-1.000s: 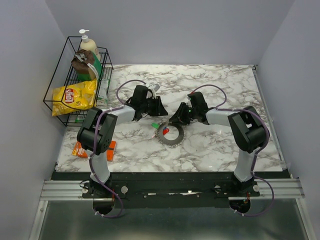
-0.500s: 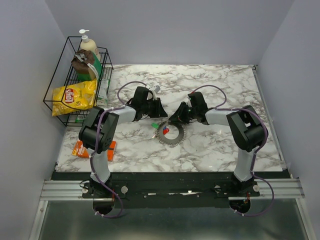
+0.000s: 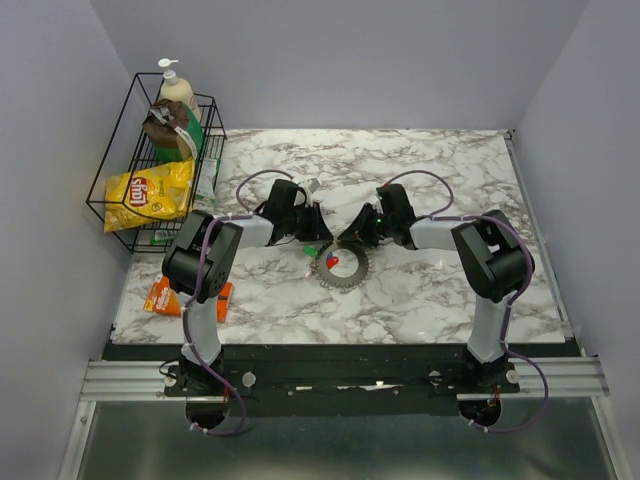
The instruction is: Put the keys on the keyring
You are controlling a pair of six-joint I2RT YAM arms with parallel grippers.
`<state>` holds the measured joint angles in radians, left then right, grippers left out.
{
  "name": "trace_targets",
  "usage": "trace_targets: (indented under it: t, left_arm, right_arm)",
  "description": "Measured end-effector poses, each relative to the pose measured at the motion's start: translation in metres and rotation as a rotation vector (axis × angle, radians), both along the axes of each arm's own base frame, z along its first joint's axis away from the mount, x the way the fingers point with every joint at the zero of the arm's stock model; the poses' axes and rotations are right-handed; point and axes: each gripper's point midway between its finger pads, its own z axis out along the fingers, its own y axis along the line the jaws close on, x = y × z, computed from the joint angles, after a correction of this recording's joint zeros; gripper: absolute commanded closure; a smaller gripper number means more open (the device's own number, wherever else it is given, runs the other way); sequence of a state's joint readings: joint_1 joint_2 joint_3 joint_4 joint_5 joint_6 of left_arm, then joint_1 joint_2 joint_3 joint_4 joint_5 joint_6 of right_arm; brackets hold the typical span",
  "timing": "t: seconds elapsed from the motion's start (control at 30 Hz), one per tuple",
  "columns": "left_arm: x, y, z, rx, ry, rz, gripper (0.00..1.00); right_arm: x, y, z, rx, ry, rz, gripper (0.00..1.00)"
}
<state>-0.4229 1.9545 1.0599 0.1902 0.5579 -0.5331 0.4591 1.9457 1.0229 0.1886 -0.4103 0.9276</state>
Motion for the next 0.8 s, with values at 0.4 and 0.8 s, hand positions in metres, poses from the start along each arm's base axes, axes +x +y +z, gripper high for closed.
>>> trace_targets:
  t: [0.4, 0.8]
  left_arm:
    - [-0.004, -0.002, -0.005, 0.003, 0.005, -0.008, 0.79]
    - [-0.011, -0.005, -0.007, 0.013, -0.006, -0.019, 0.72]
  right_arm:
    - [0.006, 0.000, 0.000, 0.008, -0.011, -0.022, 0.94]
    - [0.006, -0.001, -0.002, -0.004, -0.022, -0.013, 0.99]
